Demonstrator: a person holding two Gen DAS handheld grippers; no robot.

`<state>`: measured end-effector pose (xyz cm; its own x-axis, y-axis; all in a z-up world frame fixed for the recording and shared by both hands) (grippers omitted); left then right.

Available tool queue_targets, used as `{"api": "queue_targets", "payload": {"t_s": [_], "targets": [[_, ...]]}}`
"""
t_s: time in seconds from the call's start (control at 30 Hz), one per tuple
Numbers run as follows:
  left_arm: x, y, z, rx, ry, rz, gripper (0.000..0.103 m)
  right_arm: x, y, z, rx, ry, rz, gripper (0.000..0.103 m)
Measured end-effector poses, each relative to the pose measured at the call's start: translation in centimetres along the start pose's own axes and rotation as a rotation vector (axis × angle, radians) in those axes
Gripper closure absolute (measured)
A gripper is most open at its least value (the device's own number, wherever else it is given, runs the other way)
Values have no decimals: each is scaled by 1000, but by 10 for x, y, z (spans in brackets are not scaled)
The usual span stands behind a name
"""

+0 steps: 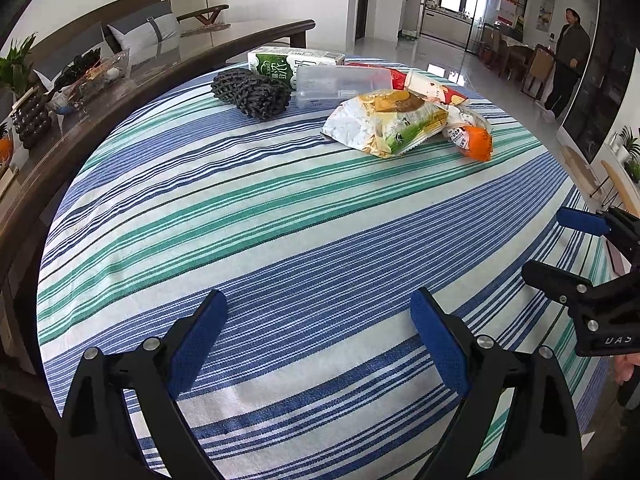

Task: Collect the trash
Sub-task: 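Grasp the yellow-printed snack bag with the left tool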

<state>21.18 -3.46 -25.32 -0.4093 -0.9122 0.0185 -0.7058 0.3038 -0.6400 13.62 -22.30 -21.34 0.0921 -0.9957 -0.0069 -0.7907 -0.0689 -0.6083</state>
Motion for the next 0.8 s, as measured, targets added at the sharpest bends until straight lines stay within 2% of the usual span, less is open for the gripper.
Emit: {"api": "queue_targets", "payload": {"t_s": [0.1, 0.2, 0.3, 0.4, 0.53, 0.63, 0.7, 0.8], "targets": [[2, 0, -1, -5, 23, 9, 11, -1, 0, 3, -1, -14, 13, 11], [9, -8, -6, -5, 91, 46, 11, 2, 2, 3, -5, -28, 25, 11], [21, -32, -15, 20, 166, 104, 10, 6, 6, -1, -13, -25, 20, 11], [36, -67, -17, 56, 254, 151, 5, 10, 9, -4, -17, -20, 17, 11], [48, -104, 11, 66, 340, 168, 5, 12, 14, -8, -18, -20, 21, 11], [46, -119, 41, 48, 339, 176, 5, 12, 16, -9, -18, -27, 17, 11], [47, -123, 57, 35, 346, 189, 5, 12, 16, -9, -18, -31, 18, 11], [56, -116, 79, -22, 404, 221, 5, 14, 15, -7, -15, -37, 26, 11]]}}
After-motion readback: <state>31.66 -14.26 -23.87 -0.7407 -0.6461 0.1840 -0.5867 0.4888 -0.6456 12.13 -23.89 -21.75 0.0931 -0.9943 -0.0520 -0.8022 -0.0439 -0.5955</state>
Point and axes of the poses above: each gripper's, at about its wrist camera, not at the fingertips, and z roughly the way its jaws point, x to its right, y to its underside, the point moved 10 cm from there along z, roughly the way its jaws point, and after that the axes turned 4 degrees about x, right-handed, at the moved point
